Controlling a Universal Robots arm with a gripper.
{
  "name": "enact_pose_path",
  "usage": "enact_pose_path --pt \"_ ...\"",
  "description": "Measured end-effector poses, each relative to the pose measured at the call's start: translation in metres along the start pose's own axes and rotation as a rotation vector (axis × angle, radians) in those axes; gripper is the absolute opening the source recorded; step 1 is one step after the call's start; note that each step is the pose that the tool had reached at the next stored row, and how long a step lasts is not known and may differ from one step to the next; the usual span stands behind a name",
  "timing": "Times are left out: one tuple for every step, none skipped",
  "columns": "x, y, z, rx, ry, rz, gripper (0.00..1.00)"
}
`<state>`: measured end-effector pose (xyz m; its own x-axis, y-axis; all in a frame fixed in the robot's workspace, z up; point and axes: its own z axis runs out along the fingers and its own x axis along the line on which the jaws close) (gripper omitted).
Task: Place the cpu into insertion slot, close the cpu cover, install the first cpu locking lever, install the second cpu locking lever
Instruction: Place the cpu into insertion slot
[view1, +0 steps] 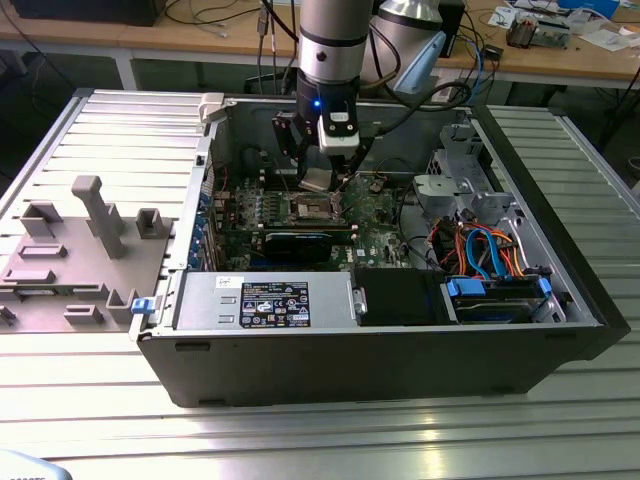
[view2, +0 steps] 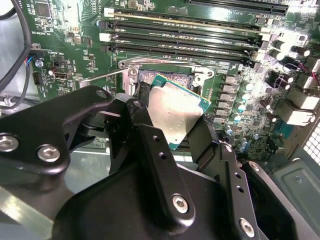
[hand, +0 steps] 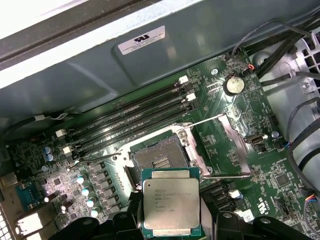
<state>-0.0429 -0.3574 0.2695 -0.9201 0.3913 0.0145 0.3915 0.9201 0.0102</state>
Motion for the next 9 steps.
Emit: enact_pose_path --pt "0.0 0.0 0.0003 -0.0001 0.0 0.004 0.55" --pt "0.0 0.0 0.0004 -0.0001 -0.0001 0.006 0.55" --pt "0.0 0.0 0.0006 -0.0001 0.0 0.007 0.55" --pt "0.0 0.0 0.0007 -0.0002 -0.0001 0.009 0.55" --pt "0.0 0.0 0.0007 -0.0002 -0.0001 0.01 0.55" --pt "0.0 0.0 0.0008 -0.0002 -0.0001 0.011 0.55" --pt "0.0 0.0 0.0009 -0.0003 -0.0001 0.013 0.55" --pt "0.0 0.0 0.001 -0.0002 -0.0002 0.015 0.55" --pt "0.0 0.0 0.0011 -0.0003 -0.0002 0.016 0.55"
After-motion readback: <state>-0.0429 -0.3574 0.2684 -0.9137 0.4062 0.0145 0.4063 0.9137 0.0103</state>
